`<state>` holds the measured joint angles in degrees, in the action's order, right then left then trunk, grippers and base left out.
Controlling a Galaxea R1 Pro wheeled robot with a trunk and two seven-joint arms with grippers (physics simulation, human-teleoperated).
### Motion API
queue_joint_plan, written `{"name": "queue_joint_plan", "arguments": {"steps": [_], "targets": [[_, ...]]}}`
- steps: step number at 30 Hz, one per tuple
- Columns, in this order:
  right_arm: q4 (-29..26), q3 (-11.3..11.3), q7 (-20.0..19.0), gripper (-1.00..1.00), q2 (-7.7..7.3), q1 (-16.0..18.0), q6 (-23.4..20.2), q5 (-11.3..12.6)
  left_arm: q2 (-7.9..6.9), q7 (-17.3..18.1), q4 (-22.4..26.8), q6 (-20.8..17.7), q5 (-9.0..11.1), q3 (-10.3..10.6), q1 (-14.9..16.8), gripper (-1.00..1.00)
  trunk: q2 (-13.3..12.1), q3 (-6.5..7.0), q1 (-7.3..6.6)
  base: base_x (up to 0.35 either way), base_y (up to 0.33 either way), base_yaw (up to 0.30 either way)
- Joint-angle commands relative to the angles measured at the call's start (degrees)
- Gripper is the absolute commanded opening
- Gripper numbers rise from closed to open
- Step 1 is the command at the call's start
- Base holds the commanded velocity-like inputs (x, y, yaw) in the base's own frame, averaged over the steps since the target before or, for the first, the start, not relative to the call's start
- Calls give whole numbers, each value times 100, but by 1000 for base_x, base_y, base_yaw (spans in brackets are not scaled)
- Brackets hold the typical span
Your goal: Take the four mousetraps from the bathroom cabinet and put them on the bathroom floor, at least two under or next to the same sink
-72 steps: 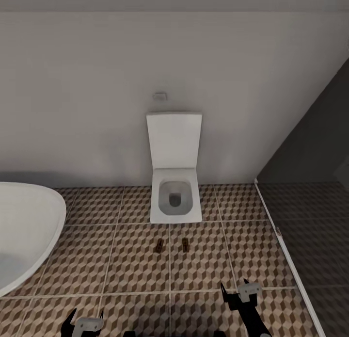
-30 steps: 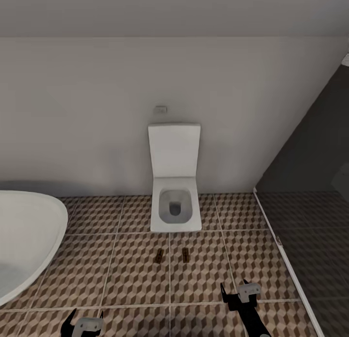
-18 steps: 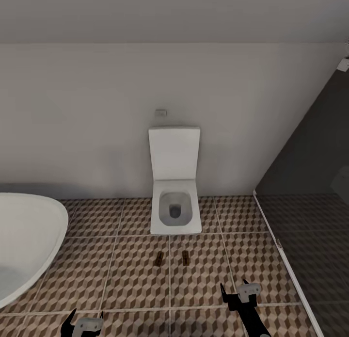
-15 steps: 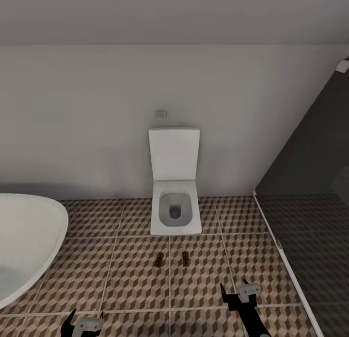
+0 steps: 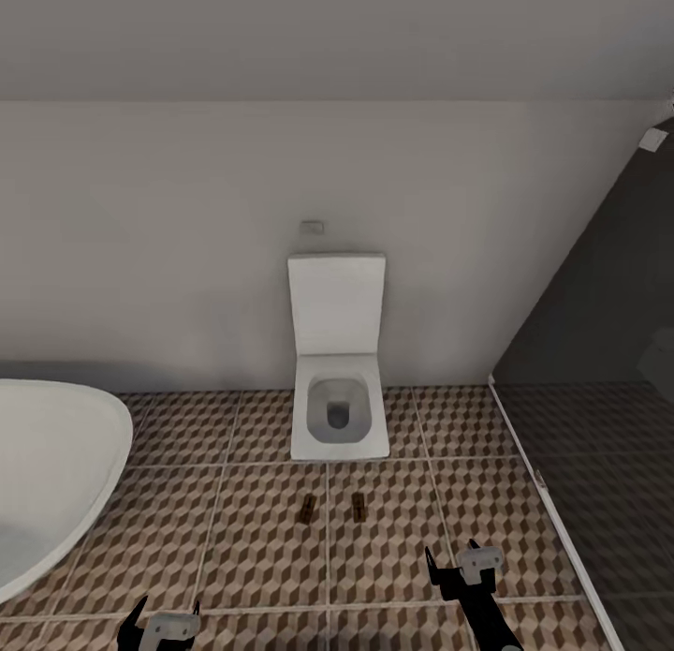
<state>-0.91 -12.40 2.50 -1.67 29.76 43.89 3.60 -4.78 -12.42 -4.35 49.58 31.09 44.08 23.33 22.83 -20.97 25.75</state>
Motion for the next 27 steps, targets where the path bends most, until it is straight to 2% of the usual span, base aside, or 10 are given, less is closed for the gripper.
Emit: {"name": "queue_joint_plan", "arguments": {"steps": [1, 27], "targets": [[3, -52, 23, 100, 0, 4, 14, 35, 4, -33, -13, 17, 7, 48, 5, 100, 9, 1, 3, 0, 0, 0], [3, -52, 23, 100, 0, 4, 14, 35, 4, -33, -13, 17, 10, 48, 5, 100, 9, 243, 3, 0, 0, 0]]}}
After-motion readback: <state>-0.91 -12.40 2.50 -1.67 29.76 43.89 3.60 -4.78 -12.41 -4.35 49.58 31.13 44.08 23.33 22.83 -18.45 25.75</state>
